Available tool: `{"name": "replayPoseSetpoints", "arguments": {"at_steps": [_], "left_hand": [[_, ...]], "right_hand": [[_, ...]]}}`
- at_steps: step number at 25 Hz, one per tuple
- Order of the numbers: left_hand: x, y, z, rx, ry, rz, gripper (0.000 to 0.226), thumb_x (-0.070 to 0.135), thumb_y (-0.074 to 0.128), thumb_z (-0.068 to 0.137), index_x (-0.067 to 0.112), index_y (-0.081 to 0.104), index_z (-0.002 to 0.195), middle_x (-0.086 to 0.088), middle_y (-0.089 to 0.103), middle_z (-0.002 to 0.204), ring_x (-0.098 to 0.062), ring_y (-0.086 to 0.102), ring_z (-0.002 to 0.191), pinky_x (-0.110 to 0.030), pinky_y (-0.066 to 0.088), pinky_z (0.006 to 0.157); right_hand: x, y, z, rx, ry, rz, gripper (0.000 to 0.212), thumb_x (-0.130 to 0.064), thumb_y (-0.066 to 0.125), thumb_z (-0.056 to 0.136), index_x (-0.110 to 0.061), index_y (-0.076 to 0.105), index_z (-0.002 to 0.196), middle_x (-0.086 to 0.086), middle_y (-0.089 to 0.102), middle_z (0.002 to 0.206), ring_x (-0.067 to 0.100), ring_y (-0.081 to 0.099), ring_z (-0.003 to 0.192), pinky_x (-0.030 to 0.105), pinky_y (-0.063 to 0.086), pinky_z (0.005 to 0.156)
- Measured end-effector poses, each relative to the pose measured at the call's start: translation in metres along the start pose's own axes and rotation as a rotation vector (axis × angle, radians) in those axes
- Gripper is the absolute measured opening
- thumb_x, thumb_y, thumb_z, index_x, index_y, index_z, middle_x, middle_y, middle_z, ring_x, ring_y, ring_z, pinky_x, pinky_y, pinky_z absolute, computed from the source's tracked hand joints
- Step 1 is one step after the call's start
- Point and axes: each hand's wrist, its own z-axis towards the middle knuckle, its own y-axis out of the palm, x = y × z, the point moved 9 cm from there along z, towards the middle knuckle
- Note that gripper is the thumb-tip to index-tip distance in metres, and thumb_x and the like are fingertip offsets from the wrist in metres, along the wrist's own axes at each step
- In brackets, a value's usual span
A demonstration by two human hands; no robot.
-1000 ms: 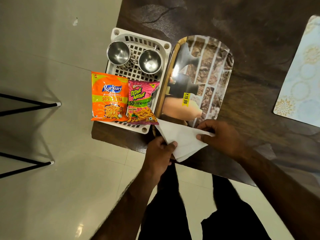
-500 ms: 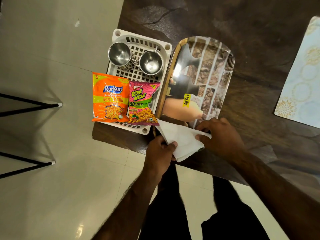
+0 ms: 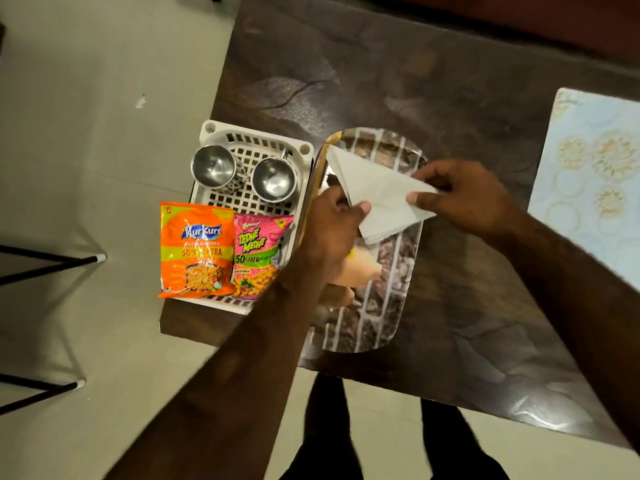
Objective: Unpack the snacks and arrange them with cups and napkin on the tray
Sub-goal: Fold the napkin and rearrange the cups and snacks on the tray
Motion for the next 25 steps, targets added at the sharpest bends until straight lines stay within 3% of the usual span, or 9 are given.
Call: {"name": "replayPoseSetpoints", "arguments": {"at_steps": [4,7,10,12,14,16,18,21,25], "left_hand": [[0.020,0.002,0.022,-0.003,0.027,0.080,0.022,0.007,0.061,0.095,0.004,0.063,0.117,-0.013,0.071,0.107,-0.022,0.068,0.086,-0.018,0.054,0.049],[0.029,-0.015,0.032,0.140,-0.009,0.393,0.034,0.023,0.066,0.090,0.002,0.059,0.116,-0.015,0.071,0.107,-0.031,0.069,0.095,-0.037,0.060,0.082],[0.031,-0.008,0.031,0.021,-0.165,-0.115,0.038,0.044,0.055,0.097,0.008,0.059,0.109,-0.015,0.074,0.099,-0.027,0.073,0.075,-0.035,0.059,0.071],[0.037,0.002,0.030,-0.125,-0.346,-0.552,0.064,0.065,0.047,0.091,0.006,0.059,0.114,-0.025,0.073,0.110,-0.037,0.076,0.087,-0.044,0.062,0.075],[0.046,0.001,0.038,-0.158,-0.393,-0.582,0.070,0.065,0.057,0.084,0.005,0.062,0.118,-0.021,0.074,0.111,-0.041,0.074,0.095,-0.050,0.062,0.075],[0.053,-0.006,0.050,-0.075,-0.295,-0.309,0.042,0.034,0.072,0.083,0.006,0.066,0.114,-0.010,0.074,0.100,-0.029,0.072,0.089,-0.046,0.064,0.070],[0.059,-0.010,0.058,0.017,-0.199,-0.119,0.037,0.009,0.076,0.081,0.007,0.068,0.117,-0.010,0.073,0.102,-0.023,0.071,0.087,-0.041,0.064,0.070],[0.060,-0.012,0.067,-0.005,-0.121,-0.062,0.036,0.000,0.072,0.083,0.009,0.069,0.118,-0.005,0.073,0.101,-0.019,0.070,0.084,-0.034,0.060,0.068],[0.071,-0.019,0.077,-0.106,0.036,-0.024,0.037,-0.008,0.067,0.085,0.005,0.066,0.120,-0.005,0.071,0.092,-0.013,0.068,0.079,-0.022,0.058,0.064]], "right_hand": [[-0.019,-0.010,0.023,-0.065,-0.021,-0.064,0.025,-0.026,0.082,0.085,-0.021,0.079,0.109,-0.001,0.078,0.105,0.016,0.071,0.089,0.034,0.056,0.080],[-0.035,-0.034,0.020,0.130,-0.103,-0.098,0.021,-0.031,0.081,0.083,-0.027,0.078,0.104,-0.008,0.074,0.094,0.016,0.071,0.087,0.037,0.056,0.080],[-0.058,-0.055,-0.003,0.377,-0.290,-0.234,0.022,-0.033,0.071,0.083,-0.032,0.071,0.105,-0.011,0.064,0.099,0.020,0.061,0.099,0.046,0.051,0.088],[-0.065,-0.056,-0.019,0.474,-0.382,-0.373,0.022,-0.032,0.067,0.083,-0.031,0.068,0.105,-0.003,0.062,0.105,0.026,0.055,0.105,0.045,0.041,0.089],[-0.064,-0.045,-0.026,0.490,-0.453,-0.496,0.022,-0.028,0.068,0.083,-0.025,0.069,0.105,0.005,0.062,0.109,0.033,0.055,0.105,0.047,0.041,0.088],[-0.057,-0.031,-0.025,0.447,-0.497,-0.535,0.023,-0.022,0.072,0.082,-0.021,0.071,0.105,0.010,0.063,0.114,0.037,0.056,0.107,0.047,0.044,0.083],[-0.043,-0.025,-0.017,0.390,-0.449,-0.419,0.027,-0.018,0.075,0.079,-0.021,0.072,0.106,0.010,0.059,0.126,0.035,0.052,0.118,0.042,0.047,0.085],[-0.012,-0.023,0.003,0.247,-0.253,-0.036,0.054,-0.021,0.087,0.071,-0.026,0.066,0.121,0.005,0.049,0.140,0.023,0.047,0.130,0.036,0.049,0.099],[0.027,-0.019,0.026,0.092,0.194,0.535,0.066,-0.026,0.090,0.075,-0.030,0.058,0.133,0.001,0.065,0.130,0.012,0.066,0.111,0.032,0.058,0.085]]}}
